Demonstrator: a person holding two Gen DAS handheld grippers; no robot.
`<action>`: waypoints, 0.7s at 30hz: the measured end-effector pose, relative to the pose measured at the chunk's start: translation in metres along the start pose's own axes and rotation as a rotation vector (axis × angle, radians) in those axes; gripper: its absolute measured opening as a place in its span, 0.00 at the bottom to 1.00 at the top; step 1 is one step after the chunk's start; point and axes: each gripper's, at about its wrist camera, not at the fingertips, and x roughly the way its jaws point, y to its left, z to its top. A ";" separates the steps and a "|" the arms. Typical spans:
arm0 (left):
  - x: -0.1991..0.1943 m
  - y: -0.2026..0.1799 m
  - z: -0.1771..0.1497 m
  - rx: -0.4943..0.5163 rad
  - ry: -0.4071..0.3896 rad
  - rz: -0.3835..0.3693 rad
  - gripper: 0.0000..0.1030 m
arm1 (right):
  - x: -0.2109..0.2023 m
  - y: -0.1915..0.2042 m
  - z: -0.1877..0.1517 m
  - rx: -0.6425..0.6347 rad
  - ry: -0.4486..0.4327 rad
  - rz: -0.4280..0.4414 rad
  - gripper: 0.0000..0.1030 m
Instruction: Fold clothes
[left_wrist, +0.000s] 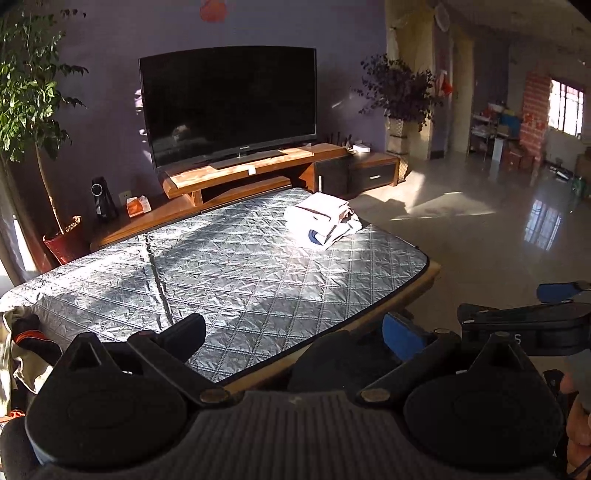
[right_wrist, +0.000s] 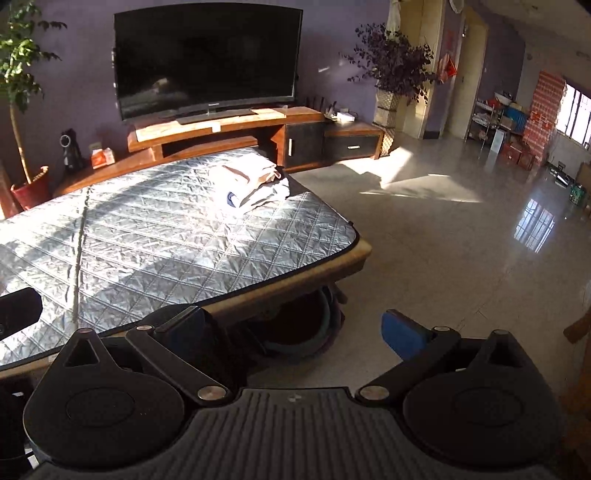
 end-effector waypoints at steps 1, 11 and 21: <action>0.000 -0.002 -0.001 0.007 0.005 0.002 0.99 | 0.000 -0.002 0.001 0.008 -0.002 0.005 1.00; -0.007 -0.021 -0.004 0.057 -0.001 0.010 0.99 | -0.015 0.003 -0.004 -0.055 -0.068 0.007 1.00; -0.007 -0.021 -0.005 0.066 0.007 0.021 0.99 | -0.012 0.001 -0.005 -0.048 -0.045 0.028 1.00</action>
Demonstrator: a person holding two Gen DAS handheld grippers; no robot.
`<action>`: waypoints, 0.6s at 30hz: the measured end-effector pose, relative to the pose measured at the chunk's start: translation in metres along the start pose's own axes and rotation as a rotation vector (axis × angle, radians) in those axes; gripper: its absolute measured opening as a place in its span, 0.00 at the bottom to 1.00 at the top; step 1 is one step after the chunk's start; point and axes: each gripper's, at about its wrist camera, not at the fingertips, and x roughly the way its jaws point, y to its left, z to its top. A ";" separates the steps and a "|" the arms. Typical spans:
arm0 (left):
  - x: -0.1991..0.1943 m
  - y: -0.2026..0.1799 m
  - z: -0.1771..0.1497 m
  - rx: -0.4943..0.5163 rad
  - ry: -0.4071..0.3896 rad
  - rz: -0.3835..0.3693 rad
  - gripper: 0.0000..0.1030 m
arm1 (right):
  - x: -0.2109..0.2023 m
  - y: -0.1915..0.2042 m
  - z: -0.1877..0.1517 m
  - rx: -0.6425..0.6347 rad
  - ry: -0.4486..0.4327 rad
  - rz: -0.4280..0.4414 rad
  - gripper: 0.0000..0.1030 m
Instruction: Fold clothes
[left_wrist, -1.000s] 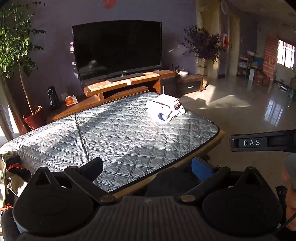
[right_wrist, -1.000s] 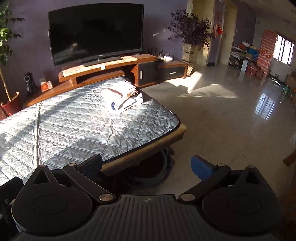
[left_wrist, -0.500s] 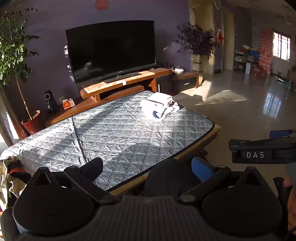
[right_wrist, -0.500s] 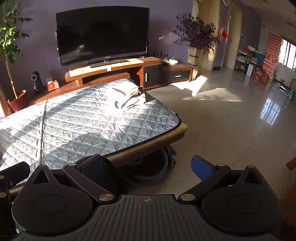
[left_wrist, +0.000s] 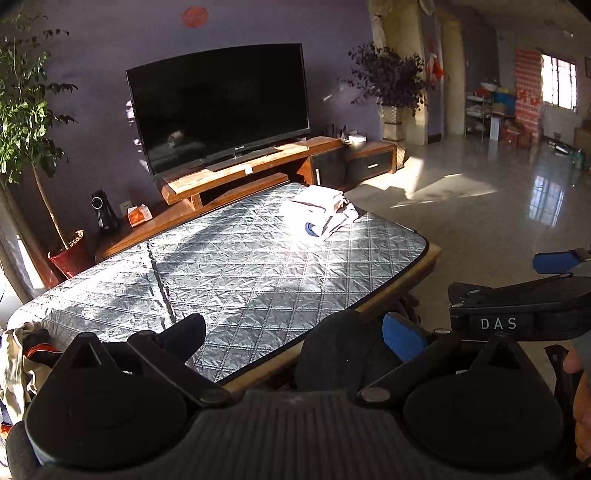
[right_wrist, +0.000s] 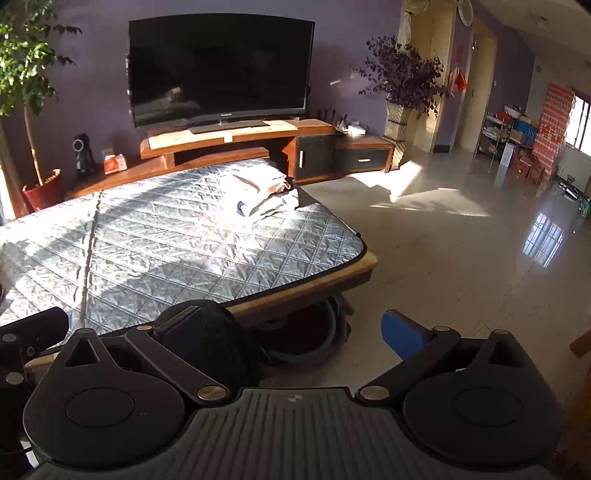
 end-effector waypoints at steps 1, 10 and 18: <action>0.000 0.000 0.000 -0.001 0.000 0.001 0.99 | -0.001 0.001 0.000 -0.007 -0.002 0.002 1.00; 0.001 0.001 0.002 0.008 0.004 0.007 0.99 | -0.001 0.002 -0.001 -0.026 -0.004 0.006 1.00; 0.001 -0.003 -0.001 0.021 0.011 0.012 0.99 | -0.002 0.002 -0.004 -0.028 -0.003 0.011 1.00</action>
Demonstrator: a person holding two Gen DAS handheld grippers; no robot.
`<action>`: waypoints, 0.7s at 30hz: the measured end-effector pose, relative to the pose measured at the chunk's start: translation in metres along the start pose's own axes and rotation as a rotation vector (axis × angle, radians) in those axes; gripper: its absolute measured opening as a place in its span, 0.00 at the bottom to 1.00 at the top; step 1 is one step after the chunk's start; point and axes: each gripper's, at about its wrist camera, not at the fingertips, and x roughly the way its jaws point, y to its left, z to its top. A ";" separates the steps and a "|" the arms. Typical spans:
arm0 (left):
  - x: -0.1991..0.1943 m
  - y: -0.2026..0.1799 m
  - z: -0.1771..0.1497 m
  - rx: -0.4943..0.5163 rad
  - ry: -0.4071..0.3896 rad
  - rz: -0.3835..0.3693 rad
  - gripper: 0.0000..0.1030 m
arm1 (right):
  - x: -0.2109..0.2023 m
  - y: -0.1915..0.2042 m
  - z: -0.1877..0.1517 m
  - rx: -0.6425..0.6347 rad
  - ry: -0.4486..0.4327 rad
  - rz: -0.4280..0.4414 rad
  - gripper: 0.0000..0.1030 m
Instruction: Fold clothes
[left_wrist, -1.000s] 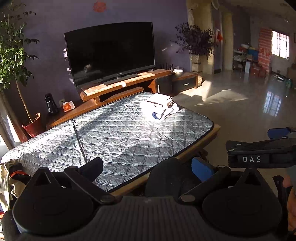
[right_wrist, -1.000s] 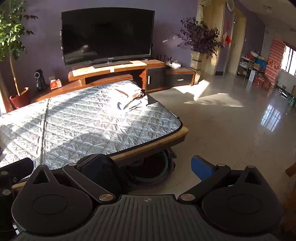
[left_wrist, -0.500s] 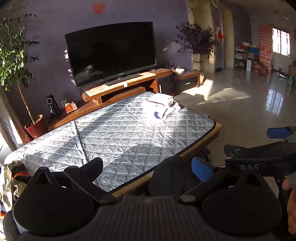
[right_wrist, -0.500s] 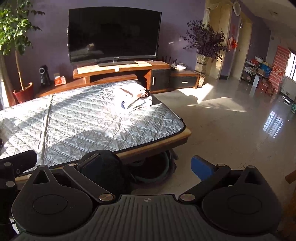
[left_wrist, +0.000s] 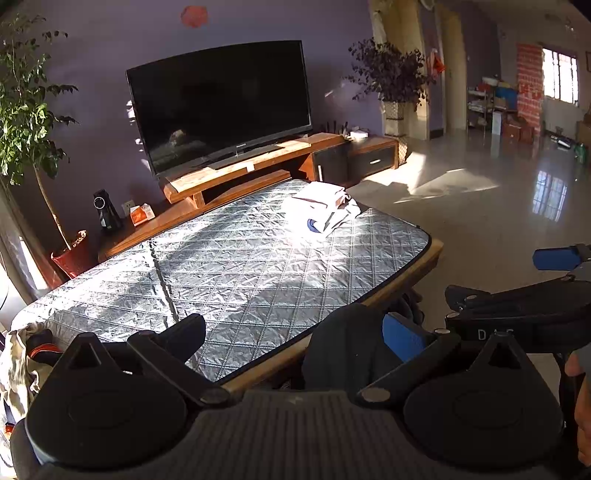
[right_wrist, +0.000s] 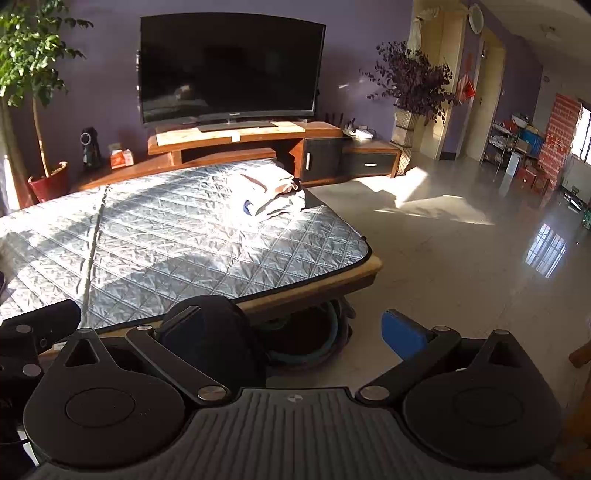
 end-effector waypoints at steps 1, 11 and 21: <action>0.000 -0.001 0.000 0.003 0.001 0.000 0.99 | 0.000 0.000 0.000 0.000 0.001 0.001 1.00; 0.000 -0.004 -0.002 0.012 0.004 0.001 0.99 | 0.001 0.001 -0.002 -0.006 0.007 0.003 1.00; 0.001 -0.008 -0.003 0.021 0.009 0.002 0.99 | 0.003 0.001 -0.003 -0.010 0.017 0.009 1.00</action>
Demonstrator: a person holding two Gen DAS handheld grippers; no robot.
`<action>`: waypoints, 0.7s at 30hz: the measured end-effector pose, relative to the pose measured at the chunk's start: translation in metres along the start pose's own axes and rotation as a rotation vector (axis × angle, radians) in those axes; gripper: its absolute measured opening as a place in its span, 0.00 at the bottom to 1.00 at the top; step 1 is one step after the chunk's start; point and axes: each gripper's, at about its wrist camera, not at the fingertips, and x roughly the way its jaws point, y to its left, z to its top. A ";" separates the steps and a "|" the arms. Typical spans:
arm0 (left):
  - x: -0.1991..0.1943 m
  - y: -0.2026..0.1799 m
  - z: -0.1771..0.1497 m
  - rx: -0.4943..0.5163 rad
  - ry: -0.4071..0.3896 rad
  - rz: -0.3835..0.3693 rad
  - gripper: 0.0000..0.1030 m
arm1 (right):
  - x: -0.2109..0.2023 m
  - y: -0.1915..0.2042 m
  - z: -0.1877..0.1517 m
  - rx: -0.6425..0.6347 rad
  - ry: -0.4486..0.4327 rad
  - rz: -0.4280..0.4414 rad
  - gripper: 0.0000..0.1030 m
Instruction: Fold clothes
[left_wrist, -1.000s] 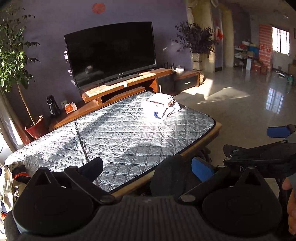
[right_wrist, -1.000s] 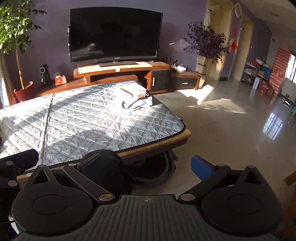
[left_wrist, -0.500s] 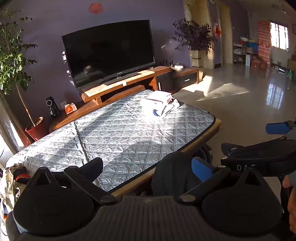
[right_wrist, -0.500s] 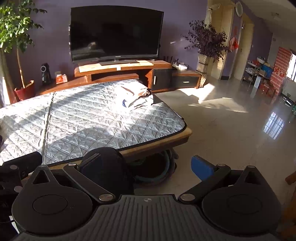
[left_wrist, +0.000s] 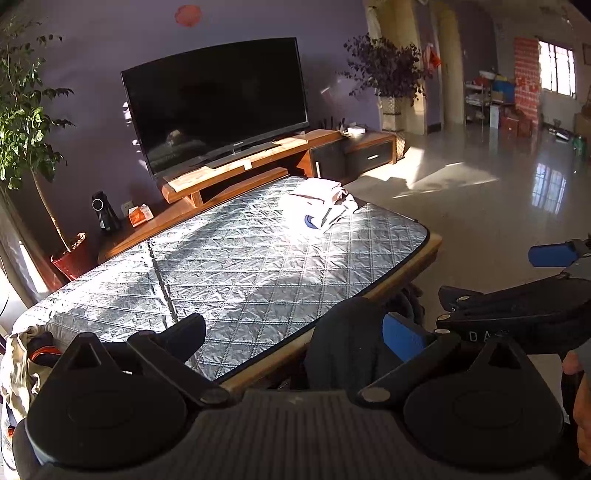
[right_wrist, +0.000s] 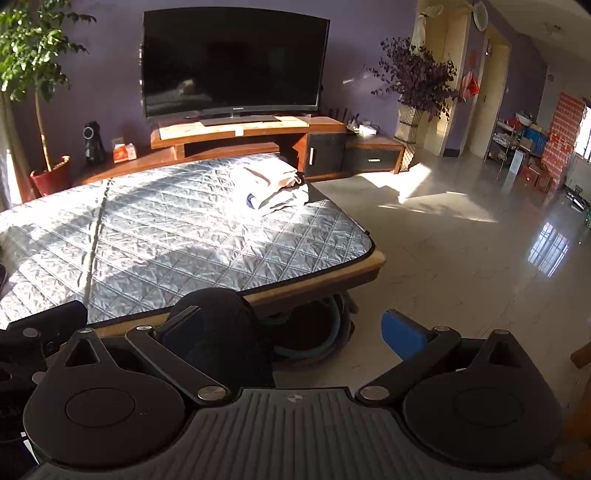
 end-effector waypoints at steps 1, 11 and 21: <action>0.000 -0.001 0.000 0.001 0.001 0.000 0.99 | 0.000 0.000 0.000 0.000 0.001 0.000 1.00; 0.001 -0.004 -0.002 0.008 0.007 -0.001 0.99 | 0.002 -0.002 -0.001 0.004 0.008 0.002 1.00; 0.003 -0.004 -0.003 0.010 0.013 -0.002 0.99 | 0.003 -0.002 -0.003 0.005 0.015 0.002 1.00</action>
